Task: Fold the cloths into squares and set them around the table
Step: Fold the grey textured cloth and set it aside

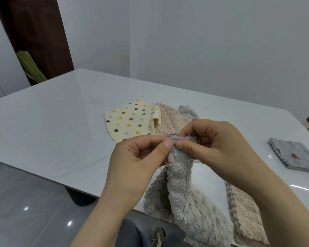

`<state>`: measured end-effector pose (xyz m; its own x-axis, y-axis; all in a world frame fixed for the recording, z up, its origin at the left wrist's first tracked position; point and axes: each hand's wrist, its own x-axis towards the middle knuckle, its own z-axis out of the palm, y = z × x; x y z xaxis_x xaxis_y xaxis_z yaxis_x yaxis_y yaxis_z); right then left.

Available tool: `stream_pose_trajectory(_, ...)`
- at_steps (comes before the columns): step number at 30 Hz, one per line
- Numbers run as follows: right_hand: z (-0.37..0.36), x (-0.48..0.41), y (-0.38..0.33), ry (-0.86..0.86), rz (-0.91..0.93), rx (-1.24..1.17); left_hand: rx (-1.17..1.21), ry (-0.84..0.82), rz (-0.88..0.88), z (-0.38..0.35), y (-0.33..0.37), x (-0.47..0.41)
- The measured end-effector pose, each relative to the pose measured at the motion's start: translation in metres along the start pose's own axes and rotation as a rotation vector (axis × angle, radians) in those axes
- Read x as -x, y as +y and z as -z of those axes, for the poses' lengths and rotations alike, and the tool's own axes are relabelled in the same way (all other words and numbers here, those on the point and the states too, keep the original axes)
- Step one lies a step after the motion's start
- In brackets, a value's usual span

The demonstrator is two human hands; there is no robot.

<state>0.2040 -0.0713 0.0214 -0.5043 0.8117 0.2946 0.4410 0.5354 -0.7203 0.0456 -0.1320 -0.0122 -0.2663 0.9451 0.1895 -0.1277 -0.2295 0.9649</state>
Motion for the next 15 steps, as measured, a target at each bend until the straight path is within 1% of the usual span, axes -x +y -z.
stream_pose_trajectory(9, -0.002, 0.000, 0.002, -0.008, 0.013, -0.008, -0.090, 0.042, -0.017, 0.001, -0.002, -0.002)
stream_pose_trajectory(15, 0.012, -0.001, 0.002, -0.038, -0.006, 0.092, -0.126, 0.086, -0.038, 0.011, 0.001, -0.007)
